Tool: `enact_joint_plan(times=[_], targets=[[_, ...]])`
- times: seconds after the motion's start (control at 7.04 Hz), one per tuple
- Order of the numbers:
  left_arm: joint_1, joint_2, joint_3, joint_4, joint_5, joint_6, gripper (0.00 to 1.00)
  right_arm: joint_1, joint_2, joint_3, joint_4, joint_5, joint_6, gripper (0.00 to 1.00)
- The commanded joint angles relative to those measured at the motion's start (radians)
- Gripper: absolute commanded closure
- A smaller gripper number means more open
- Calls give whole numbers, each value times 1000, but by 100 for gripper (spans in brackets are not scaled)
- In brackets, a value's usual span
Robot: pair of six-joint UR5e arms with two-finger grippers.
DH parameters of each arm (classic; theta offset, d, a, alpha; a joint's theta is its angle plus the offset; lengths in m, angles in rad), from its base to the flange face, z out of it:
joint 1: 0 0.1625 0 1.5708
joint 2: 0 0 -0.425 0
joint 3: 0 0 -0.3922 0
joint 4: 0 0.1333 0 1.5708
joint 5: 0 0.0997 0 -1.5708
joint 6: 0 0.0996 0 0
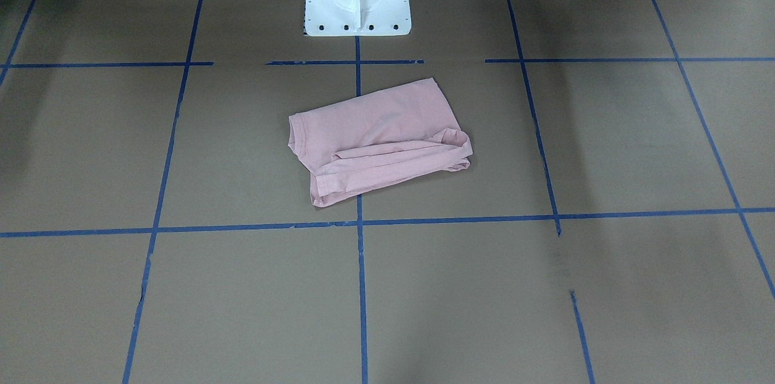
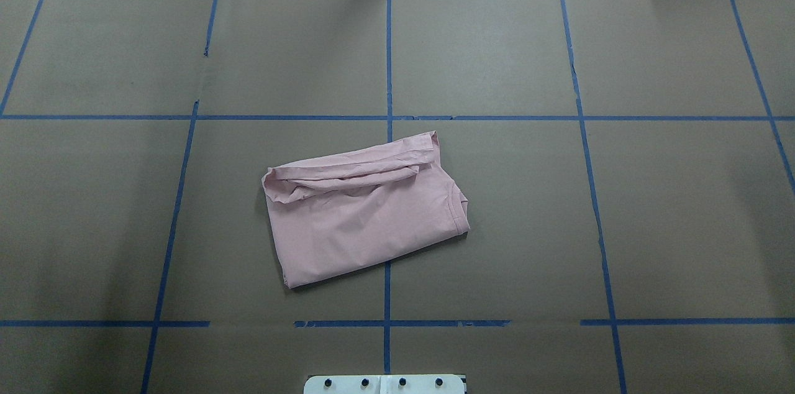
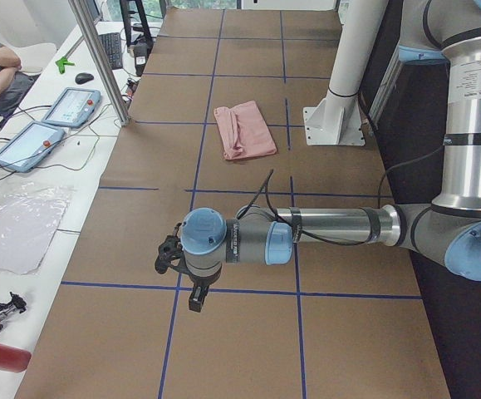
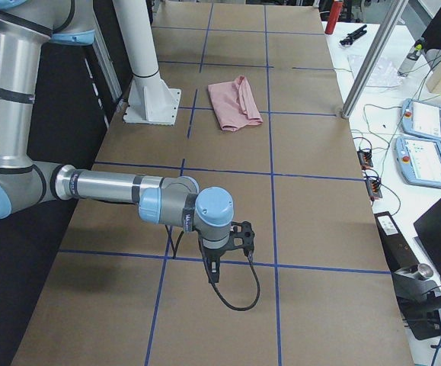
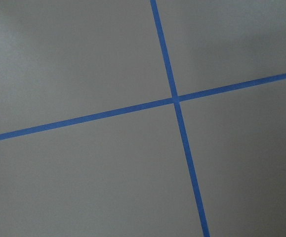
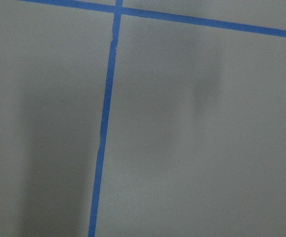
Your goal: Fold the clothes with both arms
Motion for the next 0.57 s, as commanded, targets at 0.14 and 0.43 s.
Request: enact_joint_plan(times=[0.14,0.43], targets=[[26,-8,-11,38,14,-4,0,0,-3,-3,1,3,0,0],[28,-8,-15,34,14,1,0,0,-3,-16,4,-2,0,0]])
